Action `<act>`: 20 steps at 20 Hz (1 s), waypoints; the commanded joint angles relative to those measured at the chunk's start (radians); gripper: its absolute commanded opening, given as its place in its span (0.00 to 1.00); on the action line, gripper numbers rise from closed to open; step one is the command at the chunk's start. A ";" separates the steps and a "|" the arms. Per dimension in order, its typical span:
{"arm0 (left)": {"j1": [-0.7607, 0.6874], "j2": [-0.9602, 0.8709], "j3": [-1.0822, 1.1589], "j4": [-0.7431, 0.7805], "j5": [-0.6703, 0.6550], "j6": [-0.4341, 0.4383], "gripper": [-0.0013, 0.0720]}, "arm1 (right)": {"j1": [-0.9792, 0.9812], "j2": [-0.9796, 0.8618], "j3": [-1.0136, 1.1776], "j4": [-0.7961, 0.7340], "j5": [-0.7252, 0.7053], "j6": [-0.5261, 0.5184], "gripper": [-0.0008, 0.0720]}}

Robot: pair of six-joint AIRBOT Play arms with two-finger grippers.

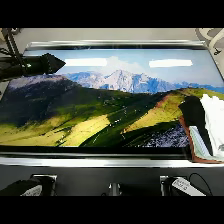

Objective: Fold the shirts.

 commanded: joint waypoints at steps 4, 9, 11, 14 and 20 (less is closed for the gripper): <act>-0.023 -0.043 0.110 0.241 -0.014 -0.023 0.06 | 0.110 0.002 0.341 0.360 -0.443 -0.101 0.93; -0.106 -0.179 0.288 0.864 -0.317 -0.194 0.06 | 0.620 -0.079 0.347 0.175 -0.380 -0.048 0.92; -0.105 -0.215 0.287 0.861 -0.416 -0.195 0.32 | 0.782 -0.164 0.347 0.127 -0.254 0.015 0.93; -0.097 -0.264 0.253 0.859 -0.582 -0.209 0.89 | 0.892 -0.290 0.347 0.228 -0.077 0.034 0.94; -0.085 -0.275 0.182 0.859 -0.602 -0.223 0.88 | 0.909 -0.345 0.347 0.213 0.019 0.042 0.96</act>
